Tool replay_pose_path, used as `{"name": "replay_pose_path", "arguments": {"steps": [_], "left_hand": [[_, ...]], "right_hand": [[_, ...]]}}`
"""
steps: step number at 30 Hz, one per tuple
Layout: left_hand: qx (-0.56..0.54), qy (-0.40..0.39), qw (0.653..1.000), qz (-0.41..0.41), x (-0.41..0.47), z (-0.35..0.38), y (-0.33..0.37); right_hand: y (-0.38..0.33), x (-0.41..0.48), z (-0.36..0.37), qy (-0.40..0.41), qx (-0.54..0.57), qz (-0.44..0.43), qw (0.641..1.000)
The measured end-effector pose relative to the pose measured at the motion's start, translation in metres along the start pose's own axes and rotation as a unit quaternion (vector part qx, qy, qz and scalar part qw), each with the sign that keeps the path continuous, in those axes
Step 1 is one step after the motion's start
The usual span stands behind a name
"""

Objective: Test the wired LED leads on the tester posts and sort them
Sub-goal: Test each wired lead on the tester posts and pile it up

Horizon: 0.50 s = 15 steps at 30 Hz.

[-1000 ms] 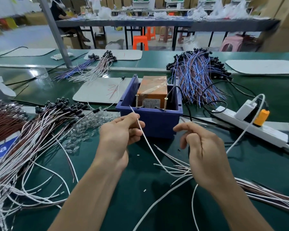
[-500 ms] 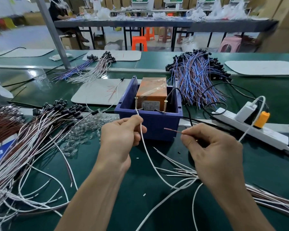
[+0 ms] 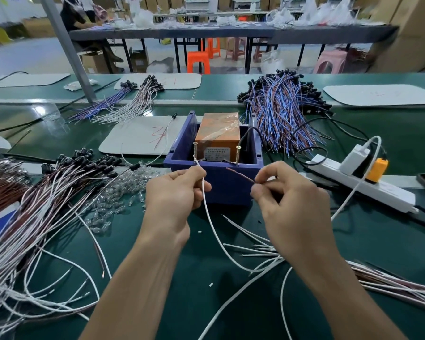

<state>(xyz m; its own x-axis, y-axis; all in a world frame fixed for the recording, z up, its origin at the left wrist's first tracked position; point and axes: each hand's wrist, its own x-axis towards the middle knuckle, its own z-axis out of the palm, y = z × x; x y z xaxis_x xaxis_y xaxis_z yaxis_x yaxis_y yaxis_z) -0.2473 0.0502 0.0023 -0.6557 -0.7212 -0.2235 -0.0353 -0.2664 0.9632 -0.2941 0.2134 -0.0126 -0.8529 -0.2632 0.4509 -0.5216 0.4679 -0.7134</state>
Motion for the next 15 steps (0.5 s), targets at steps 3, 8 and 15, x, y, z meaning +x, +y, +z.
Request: {"name": "replay_pose_path", "arguments": {"steps": [3,8,15], "left_hand": [[0.001,0.002,1.000,-0.001,0.000,0.000,0.000],[0.001,0.006,1.000,-0.002,0.001,0.000,0.000],[0.002,0.003,1.000,-0.002,0.000,0.000,0.000]], "right_hand": [[-0.006,0.006,0.004,0.048,-0.016,-0.003,0.999],[-0.009,0.011,0.012,0.110,-0.013,-0.001,0.994],[-0.011,0.016,0.018,0.135,-0.041,-0.015,0.990]]}}
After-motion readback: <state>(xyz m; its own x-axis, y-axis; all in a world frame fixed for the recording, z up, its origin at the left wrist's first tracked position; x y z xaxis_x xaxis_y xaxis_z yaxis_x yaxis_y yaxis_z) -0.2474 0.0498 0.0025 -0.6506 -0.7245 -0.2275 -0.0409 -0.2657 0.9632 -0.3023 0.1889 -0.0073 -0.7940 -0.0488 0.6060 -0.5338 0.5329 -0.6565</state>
